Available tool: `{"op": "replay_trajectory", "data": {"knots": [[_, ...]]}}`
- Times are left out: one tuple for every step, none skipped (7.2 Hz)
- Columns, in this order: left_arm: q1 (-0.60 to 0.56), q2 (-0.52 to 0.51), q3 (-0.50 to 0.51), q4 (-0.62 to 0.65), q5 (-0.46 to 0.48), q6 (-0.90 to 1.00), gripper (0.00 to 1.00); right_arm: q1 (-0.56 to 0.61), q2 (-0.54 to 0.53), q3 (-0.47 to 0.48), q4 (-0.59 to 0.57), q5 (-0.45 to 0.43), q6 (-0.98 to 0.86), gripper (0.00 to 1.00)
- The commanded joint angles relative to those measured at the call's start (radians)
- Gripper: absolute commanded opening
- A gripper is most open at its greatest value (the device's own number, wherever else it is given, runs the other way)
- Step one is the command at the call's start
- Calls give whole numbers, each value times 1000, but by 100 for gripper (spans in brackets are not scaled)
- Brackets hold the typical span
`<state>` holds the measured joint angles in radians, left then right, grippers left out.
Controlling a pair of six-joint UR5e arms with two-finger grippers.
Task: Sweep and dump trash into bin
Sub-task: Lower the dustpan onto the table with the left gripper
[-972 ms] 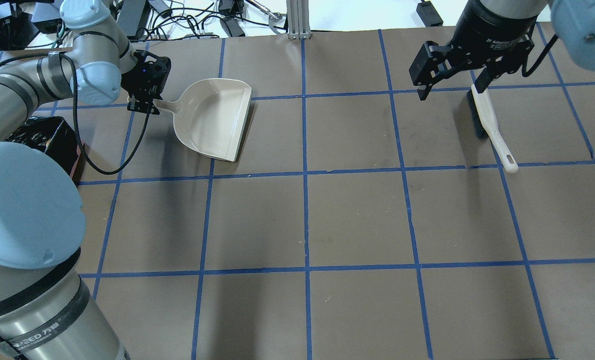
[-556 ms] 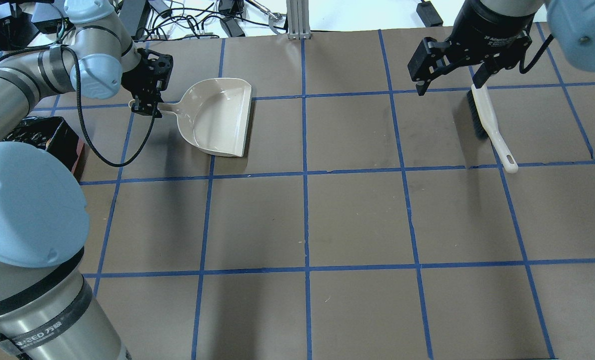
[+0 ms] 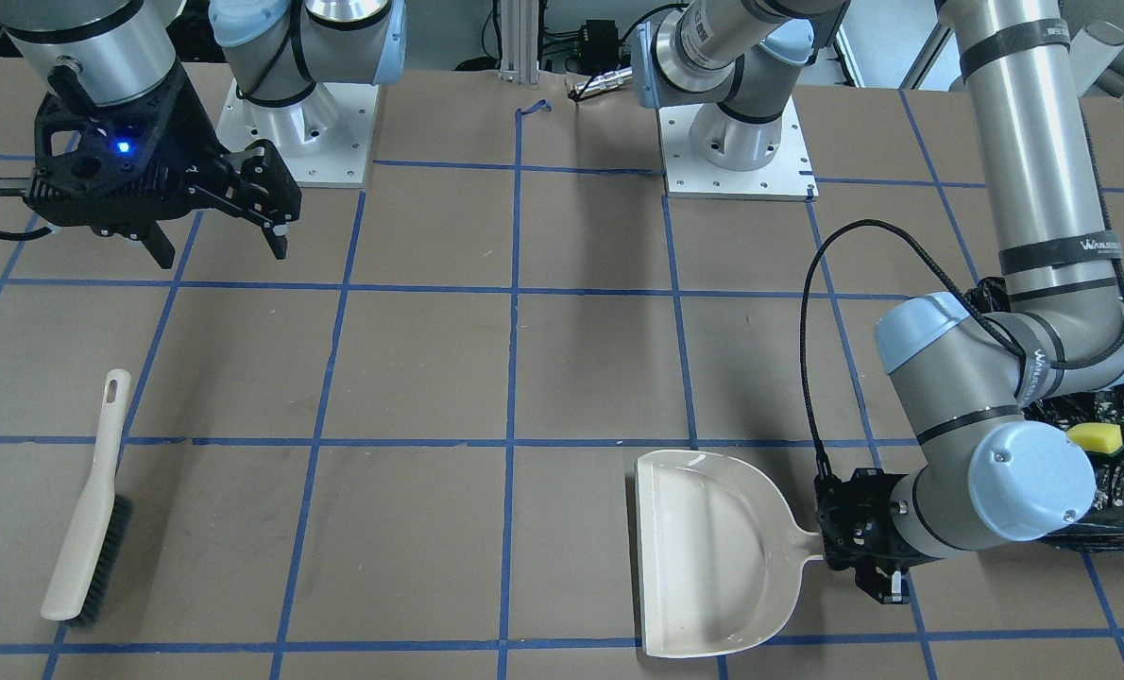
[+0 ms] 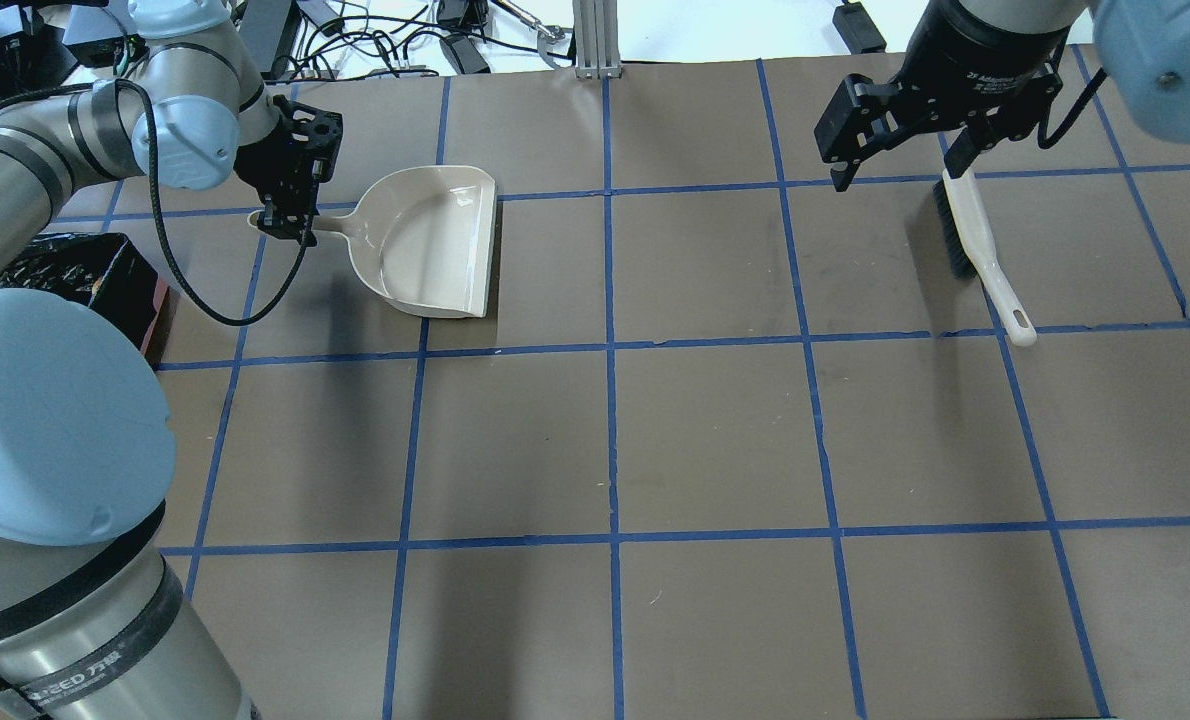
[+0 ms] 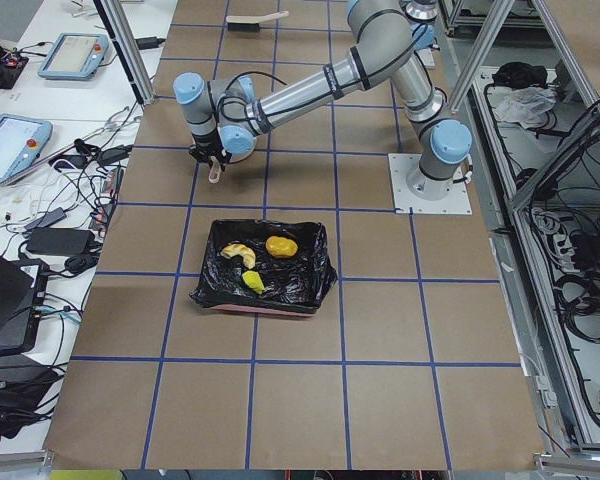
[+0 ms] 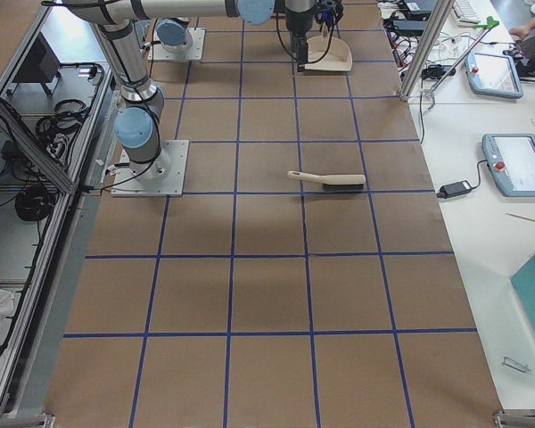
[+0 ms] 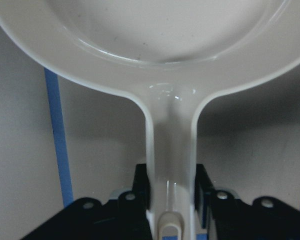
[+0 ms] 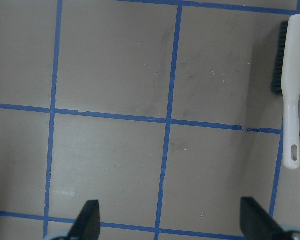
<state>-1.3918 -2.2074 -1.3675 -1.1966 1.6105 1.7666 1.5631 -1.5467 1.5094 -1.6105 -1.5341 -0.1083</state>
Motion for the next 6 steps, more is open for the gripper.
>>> {"op": "replay_trajectory", "data": {"knots": [[-3, -1, 1, -1, 3, -2, 0, 0, 0, 0, 1, 0, 1, 100], [-3, -5, 1, 0, 3, -4, 0, 0, 0, 0, 1, 0, 1, 100], [-6, -5, 1, 0, 3, -4, 0, 0, -4, 0, 3, -1, 1, 100], [-9, -2, 1, 0, 5, -6, 0, 0, -6, 0, 3, -1, -2, 100], [-9, -3, 1, 0, 3, -7, 15, 0, -4, 0, 3, -1, -7, 100], [-10, -3, 1, 0, 3, -7, 43, 0, -4, 0, 3, -1, -2, 100]]}}
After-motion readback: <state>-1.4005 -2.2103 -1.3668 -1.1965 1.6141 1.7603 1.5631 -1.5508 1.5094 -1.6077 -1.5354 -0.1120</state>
